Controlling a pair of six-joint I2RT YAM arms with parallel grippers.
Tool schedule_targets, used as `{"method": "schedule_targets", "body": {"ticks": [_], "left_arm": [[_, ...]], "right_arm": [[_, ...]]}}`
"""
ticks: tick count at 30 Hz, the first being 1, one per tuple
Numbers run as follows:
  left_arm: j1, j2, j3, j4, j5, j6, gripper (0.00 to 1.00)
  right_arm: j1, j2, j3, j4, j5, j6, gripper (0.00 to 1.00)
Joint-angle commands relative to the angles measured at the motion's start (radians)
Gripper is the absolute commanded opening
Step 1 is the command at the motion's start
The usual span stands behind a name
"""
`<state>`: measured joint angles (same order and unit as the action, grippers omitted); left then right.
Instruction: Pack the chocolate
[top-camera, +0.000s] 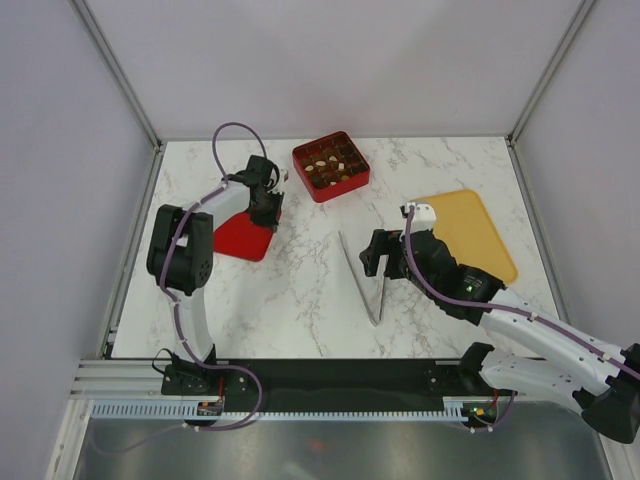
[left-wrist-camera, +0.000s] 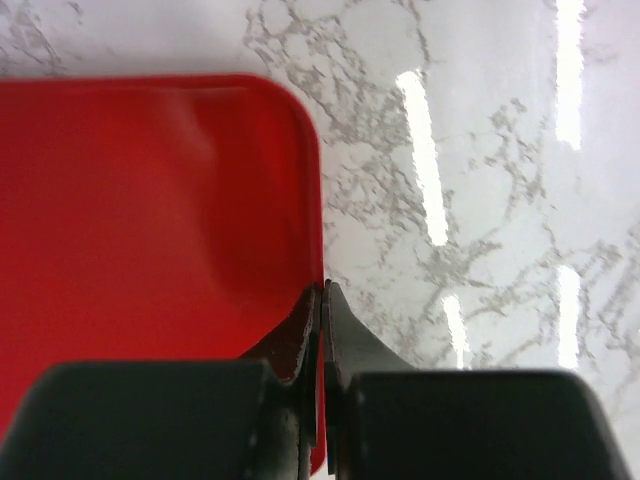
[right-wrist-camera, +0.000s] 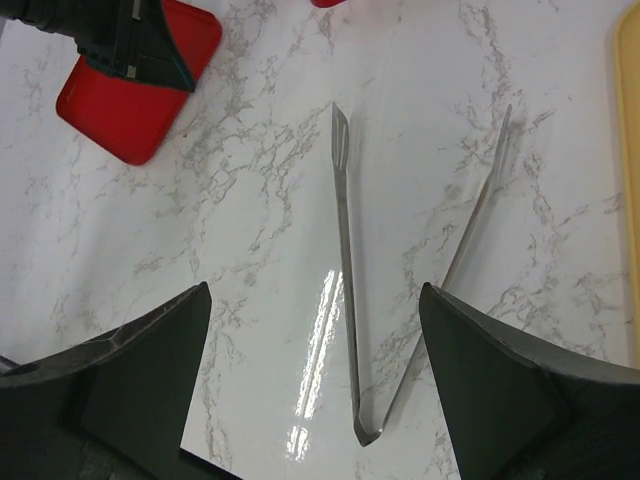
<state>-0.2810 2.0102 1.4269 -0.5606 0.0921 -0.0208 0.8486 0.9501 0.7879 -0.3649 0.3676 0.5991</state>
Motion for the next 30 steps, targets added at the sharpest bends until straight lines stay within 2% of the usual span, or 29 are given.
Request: {"method": "schedule_targets", "body": {"ticks": [1, 5, 12, 13, 14, 16, 18, 19, 22, 23, 25, 30], "left_arm": [[0.002, -0.12, 0.004, -0.027, 0.125, -0.031, 0.02], [0.002, -0.231, -0.009, -0.05, 0.293, -0.06, 0.02], [0.0, -0.456, -0.072, -0.081, 0.608, -0.114, 0.02], [0.002, -0.476, -0.078, -0.085, 0.632, -0.12, 0.02], [0.002, -0.491, -0.085, -0.09, 0.647, -0.128, 0.02], [0.002, -0.533, -0.109, -0.108, 0.705, -0.145, 0.02], [0.002, -0.557, -0.147, -0.11, 0.78, -0.16, 0.02], [0.002, -0.579, -0.161, -0.11, 0.811, -0.162, 0.02], [0.0, -0.608, -0.198, -0.113, 0.86, -0.179, 0.02], [0.0, -0.623, -0.203, -0.116, 0.862, -0.182, 0.02], [0.002, -0.634, -0.212, -0.131, 0.876, -0.186, 0.02], [0.0, -0.648, -0.206, -0.144, 0.9, -0.203, 0.02]], "right_arm": [[-0.002, 0.004, 0.048, 0.086, -0.079, -0.053, 0.93], [-0.019, 0.03, 0.071, 0.239, -0.202, -0.155, 0.93], [-0.157, 0.199, 0.246, 0.288, -0.439, -0.51, 0.93], [-0.186, 0.21, 0.258, 0.316, -0.458, -0.589, 0.93], [-0.195, 0.217, 0.264, 0.322, -0.566, -0.652, 0.93], [-0.197, 0.223, 0.269, 0.314, -0.662, -0.842, 0.93], [-0.197, 0.21, 0.249, 0.325, -0.769, -0.964, 0.94], [-0.197, 0.207, 0.228, 0.325, -0.8, -1.092, 0.94], [-0.197, 0.213, 0.226, 0.307, -0.849, -1.229, 0.92], [-0.197, 0.22, 0.231, 0.287, -0.866, -1.324, 0.9], [-0.197, 0.231, 0.258, 0.2, -0.926, -1.433, 0.87], [-0.163, 0.265, 0.297, 0.112, -0.9, -1.633, 0.83]]}}
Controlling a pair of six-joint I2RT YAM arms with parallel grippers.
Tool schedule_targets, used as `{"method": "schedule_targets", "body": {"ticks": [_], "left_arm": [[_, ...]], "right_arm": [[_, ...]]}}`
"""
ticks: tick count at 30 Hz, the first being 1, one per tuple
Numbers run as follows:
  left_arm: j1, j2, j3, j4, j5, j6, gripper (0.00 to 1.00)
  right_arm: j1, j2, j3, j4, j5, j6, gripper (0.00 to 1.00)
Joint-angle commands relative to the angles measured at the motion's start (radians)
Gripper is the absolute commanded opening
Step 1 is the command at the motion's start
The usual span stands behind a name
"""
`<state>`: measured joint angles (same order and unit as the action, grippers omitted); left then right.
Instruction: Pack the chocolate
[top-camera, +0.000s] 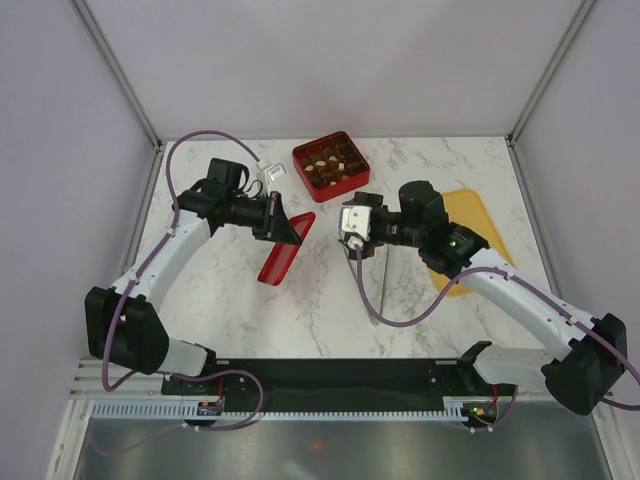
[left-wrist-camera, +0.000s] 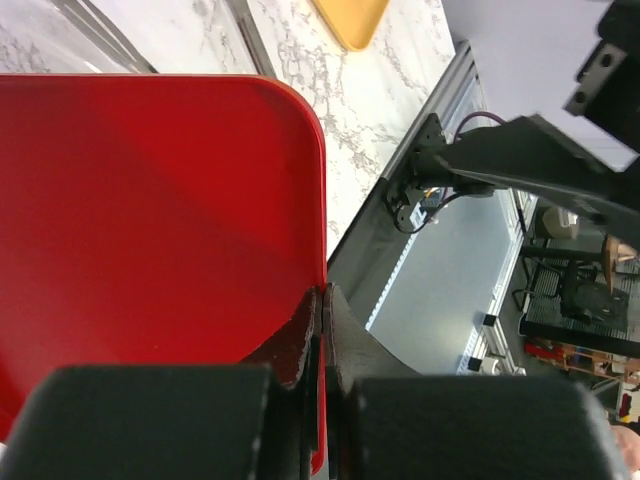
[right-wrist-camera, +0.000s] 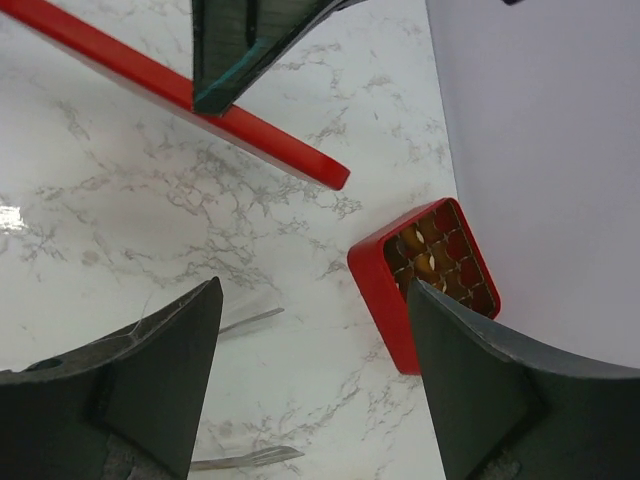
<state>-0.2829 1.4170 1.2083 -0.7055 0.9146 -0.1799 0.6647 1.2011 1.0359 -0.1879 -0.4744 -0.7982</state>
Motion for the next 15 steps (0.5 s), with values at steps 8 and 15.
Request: {"method": "schedule_targets", "body": {"ticks": [8, 15], "left_arm": [[-0.015, -0.059, 0.007, -0.005, 0.07, -0.052, 0.02], [-0.035, -0.047, 0.013, -0.005, 0.079, -0.05, 0.02]], "right_arm": [[0.167, 0.106, 0.13, -0.153, 0.127, -0.397, 0.78], [0.242, 0.179, 0.18, -0.151, 0.258, -0.506, 0.78]]}}
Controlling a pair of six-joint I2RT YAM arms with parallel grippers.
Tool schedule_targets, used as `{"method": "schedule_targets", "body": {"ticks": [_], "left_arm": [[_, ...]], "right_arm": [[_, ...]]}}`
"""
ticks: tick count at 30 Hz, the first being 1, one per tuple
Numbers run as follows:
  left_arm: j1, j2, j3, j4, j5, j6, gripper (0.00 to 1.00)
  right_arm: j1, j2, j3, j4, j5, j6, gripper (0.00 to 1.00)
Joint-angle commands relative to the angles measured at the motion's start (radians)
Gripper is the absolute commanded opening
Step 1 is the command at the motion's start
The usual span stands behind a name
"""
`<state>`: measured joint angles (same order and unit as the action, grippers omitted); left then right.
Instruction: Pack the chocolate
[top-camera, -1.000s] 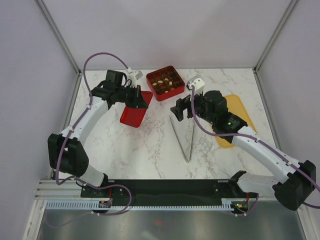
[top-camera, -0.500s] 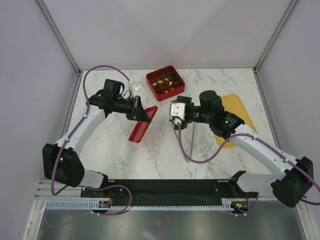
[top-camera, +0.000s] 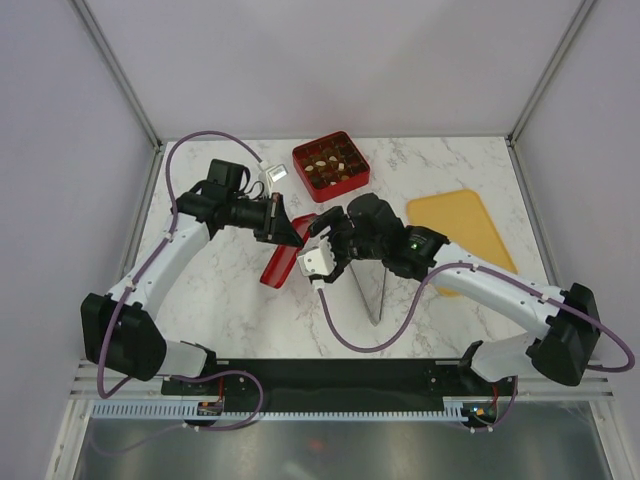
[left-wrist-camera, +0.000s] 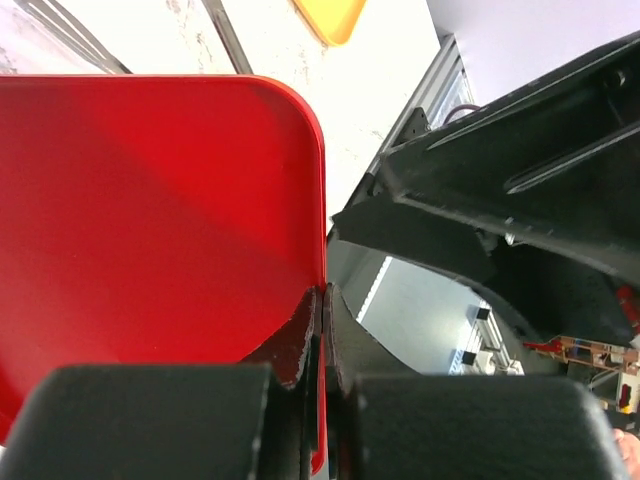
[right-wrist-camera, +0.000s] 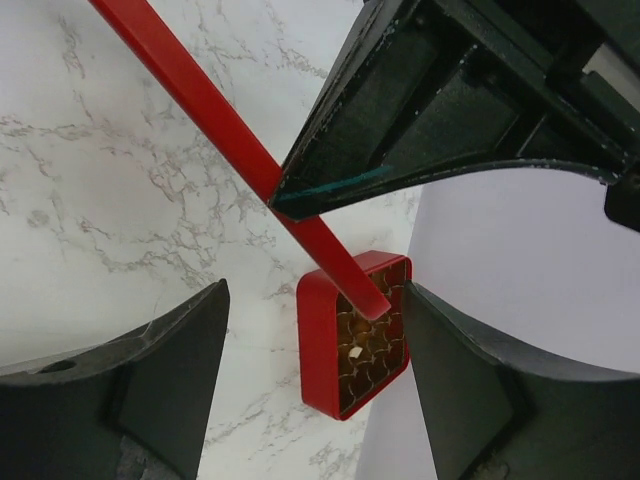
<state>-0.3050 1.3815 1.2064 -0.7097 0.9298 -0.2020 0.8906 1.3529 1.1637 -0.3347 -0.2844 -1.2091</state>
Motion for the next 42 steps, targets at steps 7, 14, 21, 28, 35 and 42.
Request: {"method": "schedule_targets", "body": {"ticks": [7, 14, 21, 28, 35, 42], "left_arm": [[-0.031, 0.005, 0.025, -0.001, 0.066, -0.025, 0.02], [-0.032, 0.007, 0.036, -0.013, 0.061, -0.014, 0.02], [-0.031, 0.045, 0.142, -0.022, 0.015, -0.053, 0.02], [0.021, 0.155, 0.418, -0.027, -0.06, -0.158, 0.37], [0.219, 0.333, 0.821, -0.019, -0.275, -0.336, 0.65], [0.302, 0.364, 0.82, 0.038, -0.465, -0.376, 0.71]], "right_arm": [[0.065, 0.107, 0.074, -0.01, 0.142, -0.179, 0.75], [0.067, 0.153, 0.071, -0.01, 0.185, -0.222, 0.53], [0.068, 0.147, 0.038, 0.048, 0.177, -0.187, 0.06], [0.059, 0.137, 0.036, 0.079, 0.096, -0.034, 0.0], [-0.065, 0.14, 0.105, 0.191, -0.005, 0.562, 0.0], [-0.343, 0.213, 0.133, 0.327, -0.281, 1.058, 0.0]]}}
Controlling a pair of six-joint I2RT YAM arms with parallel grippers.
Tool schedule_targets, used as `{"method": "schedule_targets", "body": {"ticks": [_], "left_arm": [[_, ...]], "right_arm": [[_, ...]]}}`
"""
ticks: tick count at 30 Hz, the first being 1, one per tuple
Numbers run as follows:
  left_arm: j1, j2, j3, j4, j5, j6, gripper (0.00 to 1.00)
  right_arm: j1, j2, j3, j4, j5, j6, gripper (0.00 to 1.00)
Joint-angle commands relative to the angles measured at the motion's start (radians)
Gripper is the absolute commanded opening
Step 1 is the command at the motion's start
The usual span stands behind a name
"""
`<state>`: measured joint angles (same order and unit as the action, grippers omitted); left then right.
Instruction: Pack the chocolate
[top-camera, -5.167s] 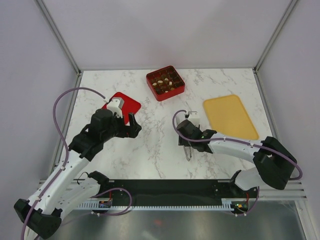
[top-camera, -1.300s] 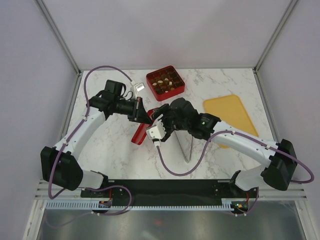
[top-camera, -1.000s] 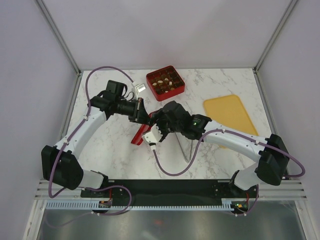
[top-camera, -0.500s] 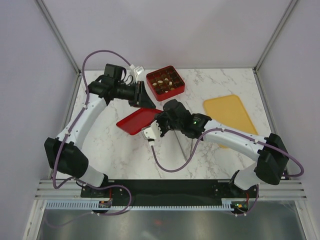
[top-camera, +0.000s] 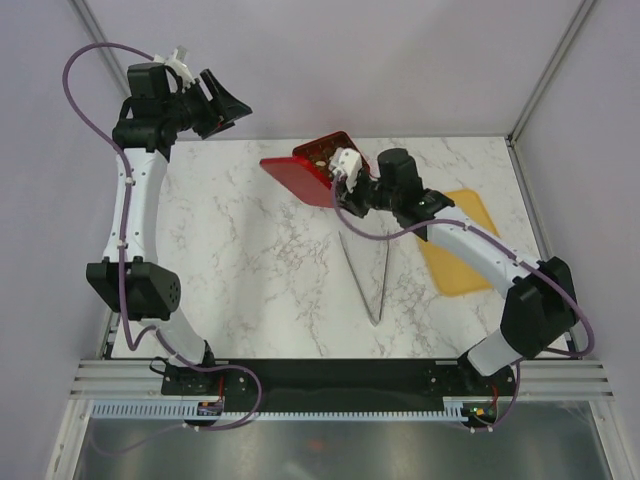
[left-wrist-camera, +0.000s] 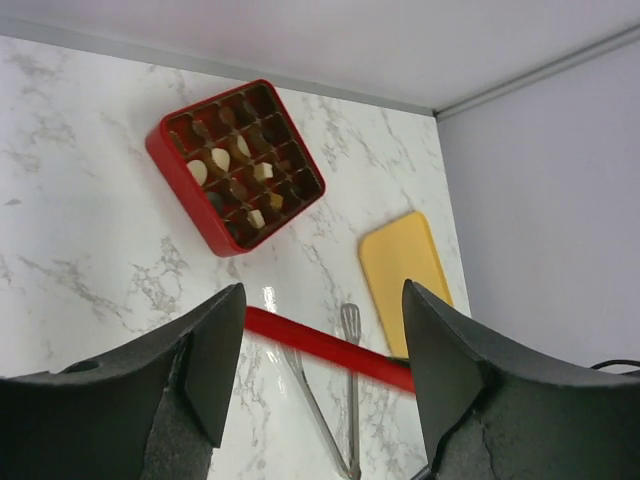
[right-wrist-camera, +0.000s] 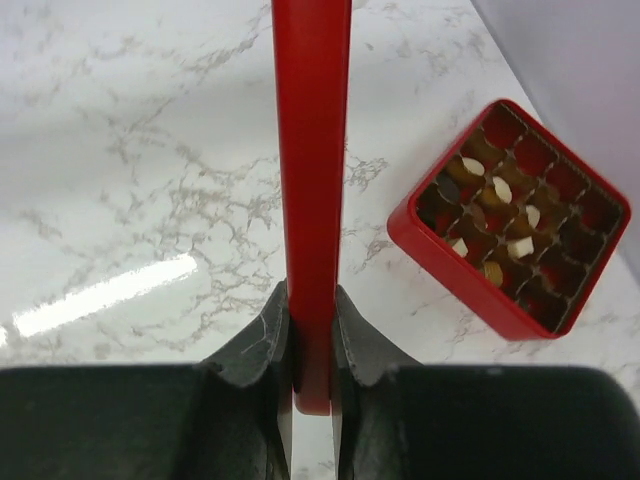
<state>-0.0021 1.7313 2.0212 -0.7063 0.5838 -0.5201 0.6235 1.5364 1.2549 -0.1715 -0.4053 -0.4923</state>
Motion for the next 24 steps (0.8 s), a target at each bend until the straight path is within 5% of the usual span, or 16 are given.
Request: {"method": "schedule_targets", "body": {"ticks": [1, 7, 11, 14, 19, 24], "left_arm": [[-0.001, 0.014, -0.005, 0.047, -0.143, -0.052, 0.72], [-0.001, 0.057, -0.143, 0.273, 0.008, -0.057, 0.7], [-0.022, 0.096, -0.26, 0.408, 0.014, -0.07, 0.69], [-0.033, 0.14, -0.306, 0.476, 0.013, -0.08, 0.69], [-0.041, 0.24, -0.294, 0.545, 0.075, -0.089, 0.67], [-0.048, 0.327, -0.286, 0.617, 0.145, -0.11, 0.66]], "right_arm": [[-0.094, 0.048, 0.049, 0.205, -0.176, 0.392, 0.0], [-0.223, 0.298, 0.25, 0.392, -0.293, 0.824, 0.0], [-0.258, 0.37, 0.163, 0.86, -0.138, 1.267, 0.0], [-0.271, 0.436, 0.121, 1.105, -0.024, 1.455, 0.0], [-0.281, 0.583, 0.23, 1.109, -0.006, 1.575, 0.0], [-0.285, 0.577, 0.092, 1.29, 0.166, 1.618, 0.0]]}}
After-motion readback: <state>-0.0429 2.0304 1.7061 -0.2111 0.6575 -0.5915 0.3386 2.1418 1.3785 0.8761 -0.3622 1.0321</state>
